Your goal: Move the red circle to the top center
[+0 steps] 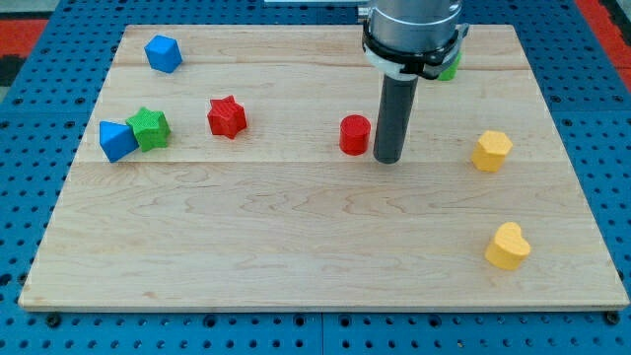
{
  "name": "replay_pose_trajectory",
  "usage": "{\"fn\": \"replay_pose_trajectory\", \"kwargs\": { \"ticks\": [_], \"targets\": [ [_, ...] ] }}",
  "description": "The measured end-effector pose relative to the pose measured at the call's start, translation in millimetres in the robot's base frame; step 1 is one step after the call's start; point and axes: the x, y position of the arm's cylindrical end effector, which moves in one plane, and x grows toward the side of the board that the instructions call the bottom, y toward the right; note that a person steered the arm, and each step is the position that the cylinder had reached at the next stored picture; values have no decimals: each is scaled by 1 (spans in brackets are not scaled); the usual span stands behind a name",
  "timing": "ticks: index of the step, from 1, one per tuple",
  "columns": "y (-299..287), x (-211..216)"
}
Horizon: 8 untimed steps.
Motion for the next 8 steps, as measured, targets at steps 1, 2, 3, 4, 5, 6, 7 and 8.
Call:
{"fn": "replay_pose_trajectory", "kwargs": {
  "ticks": [1,2,3,4,5,6,7,8],
  "targets": [
    [-27,-34],
    [4,-10],
    [-53,-14],
    [-86,-34],
    [-101,-76],
    [-125,-116],
    [-114,-130],
    [-82,-118]
  ]
}}
